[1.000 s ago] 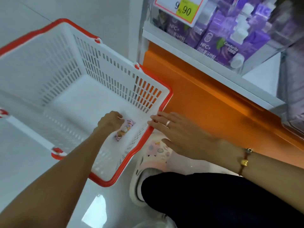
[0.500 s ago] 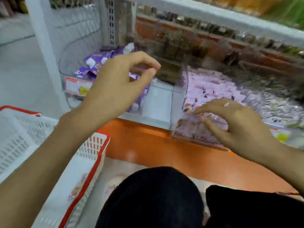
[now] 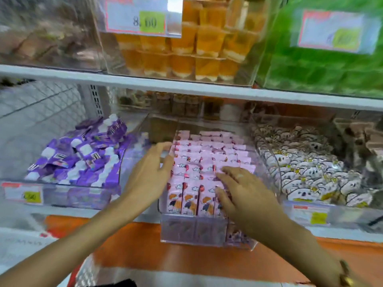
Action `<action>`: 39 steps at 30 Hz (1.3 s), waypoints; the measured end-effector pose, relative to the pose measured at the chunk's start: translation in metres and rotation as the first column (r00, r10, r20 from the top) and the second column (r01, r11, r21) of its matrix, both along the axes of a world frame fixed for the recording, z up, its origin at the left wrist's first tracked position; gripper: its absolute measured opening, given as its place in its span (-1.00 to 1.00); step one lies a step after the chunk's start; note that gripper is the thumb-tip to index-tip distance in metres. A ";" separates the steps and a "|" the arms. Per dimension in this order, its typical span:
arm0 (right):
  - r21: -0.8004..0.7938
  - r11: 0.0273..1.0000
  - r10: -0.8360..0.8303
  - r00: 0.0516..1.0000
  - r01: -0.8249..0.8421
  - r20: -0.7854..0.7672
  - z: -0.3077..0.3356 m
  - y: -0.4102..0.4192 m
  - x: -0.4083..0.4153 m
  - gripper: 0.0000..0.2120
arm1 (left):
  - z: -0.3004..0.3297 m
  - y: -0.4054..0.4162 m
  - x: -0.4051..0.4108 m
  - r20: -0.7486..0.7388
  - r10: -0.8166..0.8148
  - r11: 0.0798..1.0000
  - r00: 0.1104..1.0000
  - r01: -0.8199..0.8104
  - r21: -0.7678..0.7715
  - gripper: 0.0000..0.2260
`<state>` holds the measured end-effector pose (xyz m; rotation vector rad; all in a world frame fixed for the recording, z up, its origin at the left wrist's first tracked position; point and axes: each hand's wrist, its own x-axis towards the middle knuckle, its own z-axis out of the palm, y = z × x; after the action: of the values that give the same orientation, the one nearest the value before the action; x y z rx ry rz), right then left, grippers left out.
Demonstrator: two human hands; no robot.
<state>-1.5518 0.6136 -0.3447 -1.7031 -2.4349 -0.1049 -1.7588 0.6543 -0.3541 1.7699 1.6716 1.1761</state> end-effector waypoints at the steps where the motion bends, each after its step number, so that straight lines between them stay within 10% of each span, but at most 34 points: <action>1: 0.021 1.000 0.008 1.000 -0.008 -0.024 0.004 0.003 -0.001 -0.56 | -0.001 -0.001 0.001 0.043 -0.005 1.000 0.999 0.004 0.008 -0.76; 14: -0.243 0.964 -0.154 0.972 0.108 -0.180 0.023 0.168 -0.050 -0.77 | -0.009 -0.013 0.003 0.311 -0.065 0.997 0.948 0.074 -0.019 -0.72; 19: -0.214 0.969 -0.216 0.857 0.127 -0.468 0.017 0.179 -0.054 -0.88 | -0.013 -0.014 -0.004 0.374 -0.119 0.989 0.920 0.141 -0.034 -0.69; 23: -0.199 0.975 -0.224 0.480 0.102 -0.848 0.026 0.168 -0.061 -0.83 | -0.006 -0.011 -0.006 0.409 -0.114 0.986 0.905 0.153 -0.064 -0.75; 29: 0.010 0.955 -0.020 0.099 0.297 -0.995 0.042 0.106 -0.053 -0.91 | 0.027 0.001 -0.004 0.222 -0.067 0.997 0.973 0.059 0.039 -0.64; 39: -0.113 0.982 -0.087 -0.164 0.154 -0.983 0.027 0.017 -0.036 -0.88 | 0.016 -0.028 0.035 -0.236 -0.300 0.884 0.924 0.362 0.295 -0.64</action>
<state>-1.5881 0.6307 -0.3174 -1.0540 -0.9189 0.8606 -1.7237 0.6259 -0.3386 2.3298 1.2336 1.2170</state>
